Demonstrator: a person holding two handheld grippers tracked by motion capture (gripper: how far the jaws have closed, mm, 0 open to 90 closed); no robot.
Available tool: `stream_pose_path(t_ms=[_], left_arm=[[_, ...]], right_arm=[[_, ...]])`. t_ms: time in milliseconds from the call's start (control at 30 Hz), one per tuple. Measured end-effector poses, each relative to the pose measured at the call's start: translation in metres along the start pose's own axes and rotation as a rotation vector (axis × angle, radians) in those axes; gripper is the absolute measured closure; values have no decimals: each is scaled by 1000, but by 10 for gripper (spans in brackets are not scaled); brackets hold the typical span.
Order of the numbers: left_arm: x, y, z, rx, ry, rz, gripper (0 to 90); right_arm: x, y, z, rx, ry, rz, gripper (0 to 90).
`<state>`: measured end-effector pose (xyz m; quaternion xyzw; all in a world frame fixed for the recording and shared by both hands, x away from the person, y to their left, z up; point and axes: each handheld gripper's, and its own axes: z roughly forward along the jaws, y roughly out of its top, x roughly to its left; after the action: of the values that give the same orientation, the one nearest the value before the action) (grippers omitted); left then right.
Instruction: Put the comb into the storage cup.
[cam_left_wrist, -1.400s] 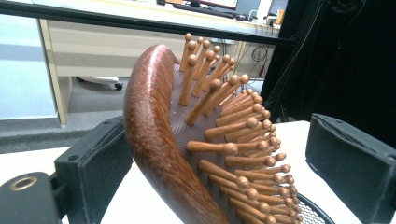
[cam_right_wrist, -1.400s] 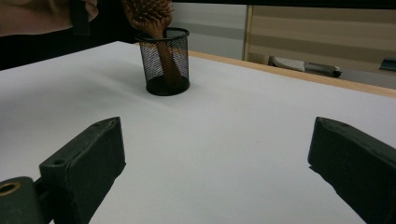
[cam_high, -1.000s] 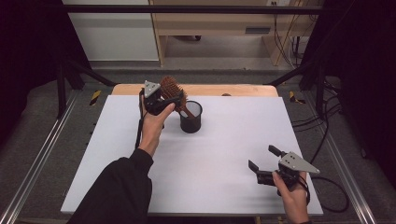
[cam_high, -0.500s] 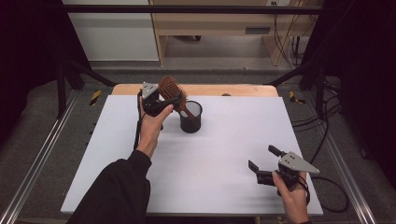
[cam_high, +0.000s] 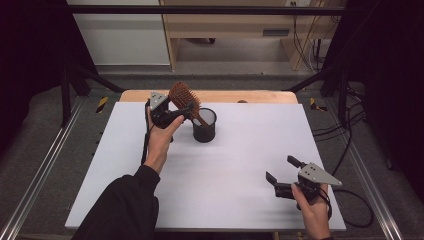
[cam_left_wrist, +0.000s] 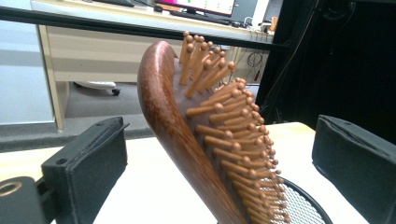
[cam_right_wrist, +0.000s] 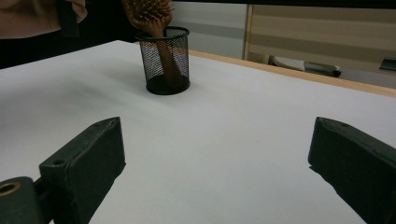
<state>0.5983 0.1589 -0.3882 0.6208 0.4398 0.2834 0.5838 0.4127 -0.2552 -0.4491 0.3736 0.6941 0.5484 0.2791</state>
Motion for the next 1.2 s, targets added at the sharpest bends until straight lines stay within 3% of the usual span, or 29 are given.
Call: stream_pose_path(t_ms=[467, 867, 1200], left_arm=[[1, -9, -22, 8, -18, 11, 32], [-4, -16, -39, 4, -25, 64, 31], [-2, -21, -51, 3, -25, 64, 24]], right_arm=[[1, 0, 0, 2, -2, -3, 39], [1, 0, 1, 7, -6, -1, 34], [2, 0, 1, 10, -3, 0, 32]])
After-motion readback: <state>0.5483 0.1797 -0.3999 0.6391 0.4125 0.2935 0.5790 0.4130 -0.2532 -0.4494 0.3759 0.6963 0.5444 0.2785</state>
